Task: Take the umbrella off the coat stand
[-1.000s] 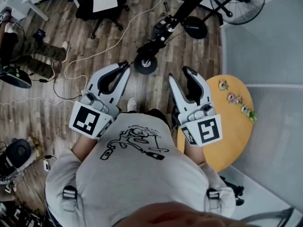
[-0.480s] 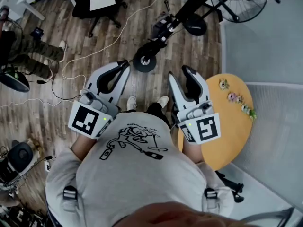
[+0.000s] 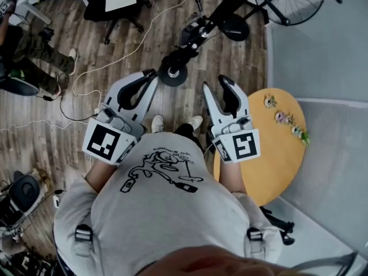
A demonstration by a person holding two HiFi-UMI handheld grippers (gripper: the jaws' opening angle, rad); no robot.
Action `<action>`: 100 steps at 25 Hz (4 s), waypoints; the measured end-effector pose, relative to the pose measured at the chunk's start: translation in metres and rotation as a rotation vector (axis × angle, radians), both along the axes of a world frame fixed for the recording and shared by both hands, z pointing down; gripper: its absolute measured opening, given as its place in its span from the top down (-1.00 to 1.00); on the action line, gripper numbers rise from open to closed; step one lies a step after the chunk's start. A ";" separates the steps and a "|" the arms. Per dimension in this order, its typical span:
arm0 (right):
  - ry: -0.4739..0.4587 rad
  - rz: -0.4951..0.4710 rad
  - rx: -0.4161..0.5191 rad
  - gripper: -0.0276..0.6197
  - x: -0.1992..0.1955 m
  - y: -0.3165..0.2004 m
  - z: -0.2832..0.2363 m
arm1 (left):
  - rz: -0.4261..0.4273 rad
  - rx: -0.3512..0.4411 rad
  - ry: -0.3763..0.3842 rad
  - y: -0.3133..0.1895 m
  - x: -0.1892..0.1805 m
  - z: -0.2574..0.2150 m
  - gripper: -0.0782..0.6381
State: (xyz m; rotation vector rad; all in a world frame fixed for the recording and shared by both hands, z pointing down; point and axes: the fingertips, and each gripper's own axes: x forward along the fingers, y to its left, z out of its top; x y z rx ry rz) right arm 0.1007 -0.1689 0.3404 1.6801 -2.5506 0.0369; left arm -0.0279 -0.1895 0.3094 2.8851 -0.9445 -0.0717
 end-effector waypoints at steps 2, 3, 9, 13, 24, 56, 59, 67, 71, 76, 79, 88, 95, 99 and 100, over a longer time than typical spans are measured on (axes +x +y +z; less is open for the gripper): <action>-0.001 0.009 -0.008 0.39 0.006 -0.004 0.010 | -0.001 0.002 -0.005 -0.002 0.001 0.001 0.72; -0.001 0.013 -0.013 0.39 0.008 -0.006 0.016 | -0.003 0.001 -0.004 -0.003 0.001 0.001 0.72; 0.033 0.035 -0.033 0.39 0.017 -0.014 0.049 | -0.005 -0.002 -0.002 -0.003 0.001 0.001 0.72; 0.056 0.045 -0.050 0.39 0.020 -0.021 0.073 | -0.010 -0.012 -0.004 -0.004 0.000 0.003 0.72; 0.056 0.048 -0.113 0.39 0.036 -0.042 0.136 | -0.003 -0.021 -0.009 -0.003 0.001 0.007 0.72; 0.133 0.065 -0.249 0.35 0.073 -0.119 0.276 | -0.017 -0.037 -0.017 -0.005 0.013 0.012 0.72; 0.130 0.064 -0.257 0.33 0.072 -0.129 0.282 | -0.023 -0.037 -0.022 -0.006 0.013 0.013 0.72; 0.135 0.063 -0.291 0.28 0.070 -0.157 0.296 | -0.036 -0.039 -0.029 -0.010 0.013 0.012 0.72; 0.132 0.059 -0.314 0.24 0.067 -0.169 0.305 | -0.047 -0.042 -0.036 -0.014 0.011 0.014 0.72; 0.142 0.066 -0.335 0.22 0.070 -0.181 0.318 | -0.062 -0.042 -0.038 -0.019 0.009 0.013 0.72; 0.149 0.069 -0.350 0.20 0.071 -0.188 0.325 | -0.074 -0.044 -0.042 -0.022 0.007 0.013 0.72; 0.157 0.047 -0.415 0.11 0.067 -0.204 0.354 | -0.106 -0.058 -0.058 -0.033 0.002 0.017 0.72; 0.142 0.038 -0.436 0.09 0.067 -0.215 0.368 | -0.130 -0.070 -0.075 -0.040 0.001 0.019 0.72; 0.125 0.024 -0.416 0.11 0.065 -0.222 0.364 | -0.142 -0.068 -0.078 -0.042 0.001 0.018 0.72; 0.125 0.025 -0.409 0.13 0.064 -0.224 0.362 | -0.144 -0.069 -0.078 -0.042 0.001 0.017 0.72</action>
